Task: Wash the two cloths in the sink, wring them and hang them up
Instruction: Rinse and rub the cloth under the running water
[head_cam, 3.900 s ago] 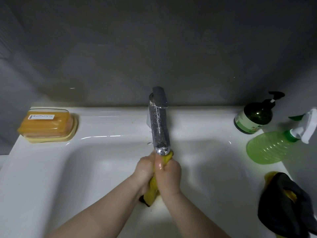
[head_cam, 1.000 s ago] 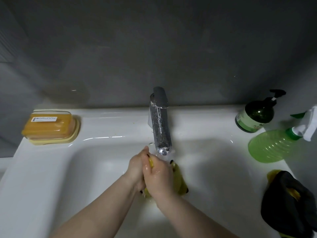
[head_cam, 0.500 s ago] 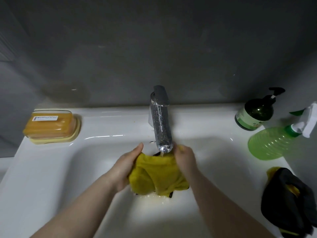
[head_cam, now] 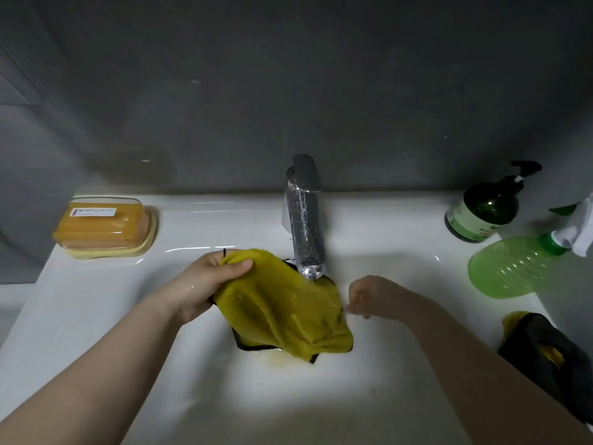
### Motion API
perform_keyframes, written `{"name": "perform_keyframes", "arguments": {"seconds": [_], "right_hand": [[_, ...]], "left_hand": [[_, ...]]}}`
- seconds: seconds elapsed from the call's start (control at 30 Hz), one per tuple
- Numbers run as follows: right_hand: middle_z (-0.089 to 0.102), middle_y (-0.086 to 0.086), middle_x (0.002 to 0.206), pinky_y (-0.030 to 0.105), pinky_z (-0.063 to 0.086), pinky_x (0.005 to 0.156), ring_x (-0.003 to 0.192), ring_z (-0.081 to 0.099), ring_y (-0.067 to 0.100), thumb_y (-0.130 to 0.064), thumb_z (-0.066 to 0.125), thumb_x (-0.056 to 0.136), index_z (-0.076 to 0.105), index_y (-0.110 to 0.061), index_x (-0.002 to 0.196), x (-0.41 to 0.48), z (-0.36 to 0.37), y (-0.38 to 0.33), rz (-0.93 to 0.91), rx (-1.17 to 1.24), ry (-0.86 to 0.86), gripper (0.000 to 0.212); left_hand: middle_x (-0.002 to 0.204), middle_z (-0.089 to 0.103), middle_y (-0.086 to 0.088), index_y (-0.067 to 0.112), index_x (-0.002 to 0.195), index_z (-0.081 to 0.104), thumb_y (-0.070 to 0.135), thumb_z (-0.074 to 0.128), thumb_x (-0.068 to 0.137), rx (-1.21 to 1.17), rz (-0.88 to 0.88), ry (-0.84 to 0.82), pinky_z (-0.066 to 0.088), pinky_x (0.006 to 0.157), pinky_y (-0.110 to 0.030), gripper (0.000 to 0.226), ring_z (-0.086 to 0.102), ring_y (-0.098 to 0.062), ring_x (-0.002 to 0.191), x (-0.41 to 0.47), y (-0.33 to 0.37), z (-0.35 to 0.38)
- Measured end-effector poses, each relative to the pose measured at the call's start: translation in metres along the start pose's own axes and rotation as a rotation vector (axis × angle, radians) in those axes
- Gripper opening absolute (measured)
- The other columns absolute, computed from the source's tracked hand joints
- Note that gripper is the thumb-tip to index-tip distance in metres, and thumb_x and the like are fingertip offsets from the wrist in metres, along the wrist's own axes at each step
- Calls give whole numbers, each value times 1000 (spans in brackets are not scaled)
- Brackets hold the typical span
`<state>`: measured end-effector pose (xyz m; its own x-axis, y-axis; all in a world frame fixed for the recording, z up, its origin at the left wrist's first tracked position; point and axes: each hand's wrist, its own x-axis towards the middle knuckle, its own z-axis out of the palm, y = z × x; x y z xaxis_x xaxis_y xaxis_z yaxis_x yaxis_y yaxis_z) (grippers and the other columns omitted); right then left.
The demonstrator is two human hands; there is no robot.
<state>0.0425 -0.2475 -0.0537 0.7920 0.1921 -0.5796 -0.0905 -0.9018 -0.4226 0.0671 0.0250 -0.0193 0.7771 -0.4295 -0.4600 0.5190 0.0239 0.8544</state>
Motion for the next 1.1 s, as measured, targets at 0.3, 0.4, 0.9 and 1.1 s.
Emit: {"name": "perform_keyframes", "arguments": {"seconds": [0.3, 0.4, 0.9, 1.1], "right_hand": [[56, 1, 112, 16, 39, 77, 102, 52, 16, -3, 54, 85, 53, -10, 119, 11, 28, -33, -70, 462, 234, 35], [49, 4, 133, 25, 38, 102, 119, 46, 13, 8, 45, 85, 47, -13, 128, 16, 30, -69, -232, 626, 47, 47], [54, 10, 89, 28, 37, 68, 84, 52, 27, -39, 61, 78, 56, -18, 88, 22, 19, -64, -256, -313, -123, 23], [59, 8, 71, 24, 38, 68, 73, 54, 14, -25, 64, 82, 63, -4, 76, 12, 0, -31, -60, 460, 94, 22]], "left_hand": [[60, 71, -2, 13, 59, 73, 29, 77, 53, 162, -34, -182, 53, 52, -17, 18, 67, -12, 55, -19, 16, 0], [62, 69, -2, 11, 62, 71, 61, 81, 30, 314, -80, -204, 52, 56, -18, 60, 64, -12, 58, -22, 19, 1], [51, 64, 10, 27, 54, 71, 14, 57, 57, 667, 13, -173, 49, 54, -14, 19, 59, -3, 51, -15, 30, 19], [61, 64, -3, 9, 65, 70, 13, 65, 71, 619, 16, 126, 47, 51, -13, 8, 59, -10, 54, -8, 25, -6]]}}
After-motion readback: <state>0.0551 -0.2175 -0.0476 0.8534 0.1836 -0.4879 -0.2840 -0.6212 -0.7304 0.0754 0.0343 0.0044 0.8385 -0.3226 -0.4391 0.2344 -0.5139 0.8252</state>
